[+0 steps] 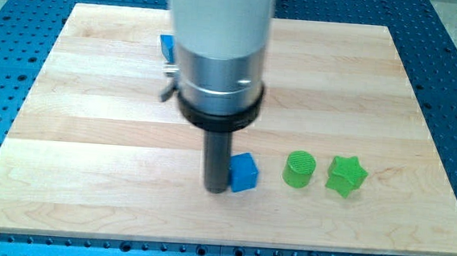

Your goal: Move the cube close to the green circle

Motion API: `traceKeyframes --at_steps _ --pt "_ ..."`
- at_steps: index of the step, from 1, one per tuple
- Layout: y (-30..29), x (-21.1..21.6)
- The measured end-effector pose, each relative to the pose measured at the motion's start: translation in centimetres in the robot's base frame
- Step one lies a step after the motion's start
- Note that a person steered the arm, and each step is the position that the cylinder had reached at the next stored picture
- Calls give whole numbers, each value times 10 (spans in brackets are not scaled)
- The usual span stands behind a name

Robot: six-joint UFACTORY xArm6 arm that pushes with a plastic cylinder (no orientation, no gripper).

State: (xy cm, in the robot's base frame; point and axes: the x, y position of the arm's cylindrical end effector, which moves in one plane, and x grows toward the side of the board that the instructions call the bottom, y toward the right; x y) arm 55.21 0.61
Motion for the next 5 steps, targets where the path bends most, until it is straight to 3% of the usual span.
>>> traceKeyframes --at_steps 1,2,3,4,5 --pt "13 -15" --pt "-34 -39" --pt "-161 -70" --pt "-204 -165" --pt "-199 -274"
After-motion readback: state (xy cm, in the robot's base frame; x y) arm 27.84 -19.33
